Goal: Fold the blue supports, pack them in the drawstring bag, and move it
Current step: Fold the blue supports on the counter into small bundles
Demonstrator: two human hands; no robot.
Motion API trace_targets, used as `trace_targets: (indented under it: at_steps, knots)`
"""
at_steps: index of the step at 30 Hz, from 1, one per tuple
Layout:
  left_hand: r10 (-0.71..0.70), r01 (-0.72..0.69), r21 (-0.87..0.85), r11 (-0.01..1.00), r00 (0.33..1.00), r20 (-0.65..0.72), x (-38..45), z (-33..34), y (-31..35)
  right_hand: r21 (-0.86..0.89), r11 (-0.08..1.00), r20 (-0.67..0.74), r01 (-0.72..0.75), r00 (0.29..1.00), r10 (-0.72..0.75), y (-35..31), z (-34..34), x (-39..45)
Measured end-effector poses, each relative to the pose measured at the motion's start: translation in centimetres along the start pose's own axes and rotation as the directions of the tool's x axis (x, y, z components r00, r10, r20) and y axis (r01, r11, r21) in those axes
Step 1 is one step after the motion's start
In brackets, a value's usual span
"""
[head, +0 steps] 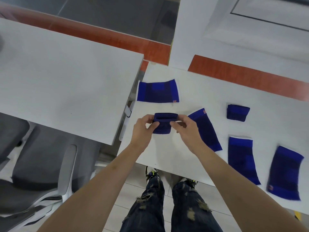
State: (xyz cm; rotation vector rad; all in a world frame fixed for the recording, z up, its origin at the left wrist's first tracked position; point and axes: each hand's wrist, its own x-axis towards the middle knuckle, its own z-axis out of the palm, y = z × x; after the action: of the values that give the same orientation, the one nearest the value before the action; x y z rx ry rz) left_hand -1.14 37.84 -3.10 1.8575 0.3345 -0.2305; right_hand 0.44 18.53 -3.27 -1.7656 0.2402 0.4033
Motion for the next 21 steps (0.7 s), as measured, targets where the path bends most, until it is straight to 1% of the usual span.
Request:
trace_targets:
  at_steps: [2,4,6,8,9,11,13,14,15,18,21]
  knots:
    - [0.102,-0.097,0.148,0.984,0.994,-0.028,0.2,0.0,0.0,-0.041,0.996,-0.03,0.083,0.996,-0.084,0.0,-0.4,-0.3]
    - [0.247,-0.239,0.277,0.931,0.969,0.006,0.2,-0.1,-0.3,-0.144,0.963,-0.012,0.226,0.973,-0.23,0.5,-0.8,-0.8]
    - [0.356,-0.365,0.393,0.844,0.929,0.099,0.0,-0.2,-1.8,-0.31,0.889,0.031,0.336,0.938,-0.344,2.1,-1.1,-1.4]
    - [0.342,-0.403,0.485,0.776,0.915,0.212,-0.6,-0.2,-3.8,-0.49,0.778,0.1,0.393,0.912,-0.398,4.5,-1.5,-2.1]
    - [0.309,-0.401,0.52,0.754,0.915,0.259,-1.1,-0.2,-4.9,-0.546,0.737,0.151,0.398,0.912,-0.381,5.8,-1.6,-2.4]
    - [0.249,-0.397,0.546,0.738,0.912,0.326,-2.1,-0.1,-6.6,-0.601,0.723,0.222,0.339,0.941,-0.256,7.5,-1.8,-3.3]
    - [0.204,-0.379,0.543,0.75,0.912,0.356,-3.1,0.2,-7.5,-0.642,0.726,0.232,0.246,0.965,-0.122,8.3,-1.6,-3.9]
    - [0.183,-0.362,0.54,0.76,0.916,0.357,-3.6,0.5,-7.7,-0.647,0.73,0.235,0.221,0.968,-0.085,8.6,-1.4,-4.0]
    - [0.157,-0.33,0.53,0.781,0.926,0.344,-4.0,0.7,-7.8,-0.643,0.737,0.236,0.208,0.97,-0.067,8.8,-1.3,-4.0]
    - [0.087,-0.195,0.455,0.869,0.965,0.246,-4.4,1.2,-7.7,-0.614,0.762,0.226,0.205,0.971,-0.08,8.7,-1.1,-4.0]
    - [0.067,-0.154,0.402,0.903,0.973,0.221,-4.5,1.2,-7.4,-0.587,0.791,0.2,0.173,0.978,-0.065,8.3,-1.1,-4.1]
